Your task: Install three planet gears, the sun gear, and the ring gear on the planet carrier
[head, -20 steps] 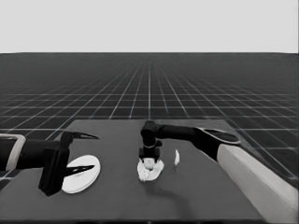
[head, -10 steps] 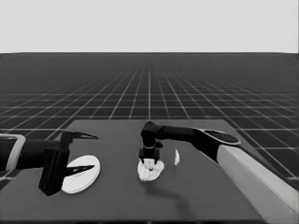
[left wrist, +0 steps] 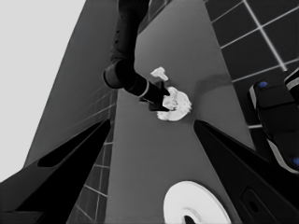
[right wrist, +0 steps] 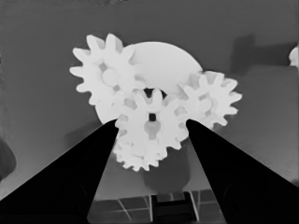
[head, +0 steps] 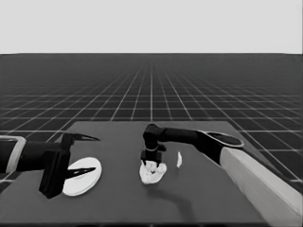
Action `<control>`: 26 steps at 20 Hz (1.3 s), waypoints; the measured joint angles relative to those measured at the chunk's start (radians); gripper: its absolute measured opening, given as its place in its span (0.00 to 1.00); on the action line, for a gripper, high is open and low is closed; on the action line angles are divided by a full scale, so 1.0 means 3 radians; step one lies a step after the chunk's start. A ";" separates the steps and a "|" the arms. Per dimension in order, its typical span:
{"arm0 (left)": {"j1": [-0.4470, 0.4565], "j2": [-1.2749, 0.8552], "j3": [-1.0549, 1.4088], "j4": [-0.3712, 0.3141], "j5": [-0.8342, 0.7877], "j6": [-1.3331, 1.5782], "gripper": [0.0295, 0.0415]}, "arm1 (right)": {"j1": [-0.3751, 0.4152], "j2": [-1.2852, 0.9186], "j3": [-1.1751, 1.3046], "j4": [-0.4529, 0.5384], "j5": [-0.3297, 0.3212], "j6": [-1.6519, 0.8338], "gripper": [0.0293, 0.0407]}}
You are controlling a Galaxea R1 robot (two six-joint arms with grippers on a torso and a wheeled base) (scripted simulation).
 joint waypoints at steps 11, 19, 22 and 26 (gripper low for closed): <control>0.0000 0.0000 0.0000 0.0000 0.0000 0.0000 0.75 | 0.0000 0.0000 0.0000 0.0000 -0.0001 0.0384 0.14; 0.0000 0.0000 0.0000 0.0000 0.0000 0.0000 0.75 | 0.0000 0.0000 0.0000 0.0000 0.0000 0.0663 0.14; 0.0000 0.0000 0.0000 0.0000 0.0000 0.0000 0.75 | -0.0001 0.0000 0.0000 0.0000 0.0000 0.0768 0.14; 0.0000 0.0000 0.0000 0.0000 0.0000 0.0000 0.75 | -0.0001 0.0000 0.0000 0.0000 0.0000 0.0908 0.14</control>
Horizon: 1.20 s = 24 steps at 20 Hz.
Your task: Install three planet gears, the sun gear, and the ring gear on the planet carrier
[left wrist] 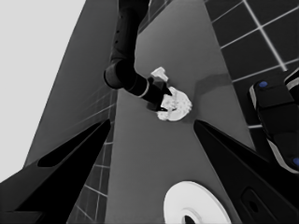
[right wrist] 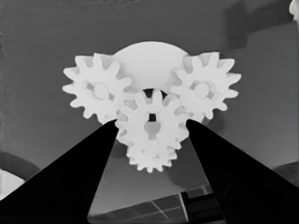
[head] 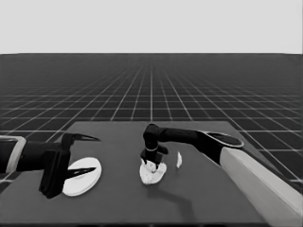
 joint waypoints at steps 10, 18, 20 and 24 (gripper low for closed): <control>0.0000 0.0000 0.0000 0.0000 0.0000 0.0000 0.75 | 0.0001 0.0000 0.0000 0.0000 0.0000 0.0349 0.14; 0.0000 0.0000 0.0000 0.0000 0.0000 0.0000 0.75 | 0.0000 0.0000 0.0000 0.0000 0.0000 0.0628 0.14; 0.0000 0.0000 0.0000 0.0000 0.0000 0.0000 0.75 | 0.0000 0.0000 0.0000 0.0000 0.0000 0.0698 0.14; 0.0000 0.0000 0.0000 0.0000 0.0000 0.0000 0.75 | 0.0000 -0.0001 0.0000 0.0000 0.0000 0.0838 0.14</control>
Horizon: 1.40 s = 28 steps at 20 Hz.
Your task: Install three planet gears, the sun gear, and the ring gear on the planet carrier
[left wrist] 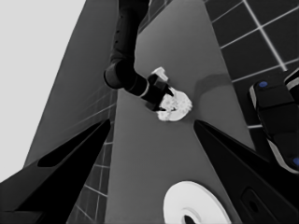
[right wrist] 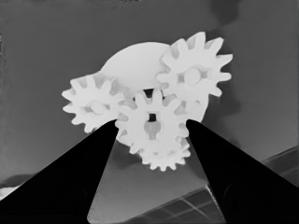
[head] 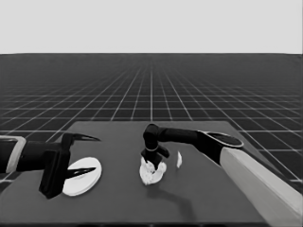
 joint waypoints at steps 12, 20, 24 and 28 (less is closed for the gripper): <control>0.0000 0.0000 0.0000 0.0000 0.0000 0.0000 0.75 | -0.0005 -0.0001 -0.0001 -0.0001 0.0000 0.0419 0.14; 0.0000 0.0000 0.0000 0.0000 0.0000 0.0000 0.75 | -0.0005 -0.0001 -0.0001 -0.0001 0.0000 0.0698 0.14; 0.0000 0.0000 0.0000 0.0000 0.0000 0.0000 0.75 | -0.0005 -0.0001 -0.0001 -0.0001 0.0000 0.0838 0.14; 0.0000 0.0000 0.0000 0.0000 0.0000 0.0000 0.75 | -0.0005 0.0000 -0.0001 -0.0001 0.0000 0.0977 0.14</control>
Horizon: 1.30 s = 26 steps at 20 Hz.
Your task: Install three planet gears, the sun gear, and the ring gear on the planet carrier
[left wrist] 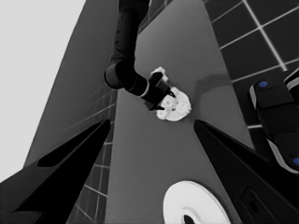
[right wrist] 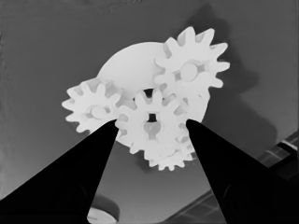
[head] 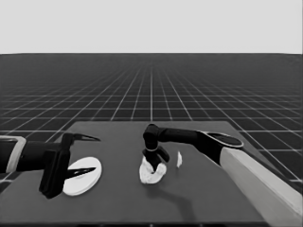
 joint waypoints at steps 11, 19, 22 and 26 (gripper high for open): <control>0.0000 0.0000 0.0000 0.0000 0.0000 0.0000 0.75 | -0.0001 0.0000 -0.0001 0.0000 0.0000 0.0189 0.81; 0.0000 0.0000 0.0000 0.0000 0.0000 0.0000 0.75 | 0.0423 -0.0053 0.0237 0.0348 -0.0134 -0.2902 0.81; 0.0000 0.0000 0.0000 0.0000 0.0000 0.0000 0.75 | 0.0448 -0.0057 0.0243 0.0376 -0.0132 -0.3101 0.81; 0.0000 0.0000 0.0000 0.0000 0.0000 0.0000 0.75 | -0.0360 -0.2397 0.2977 -0.0788 0.0647 -0.5377 0.89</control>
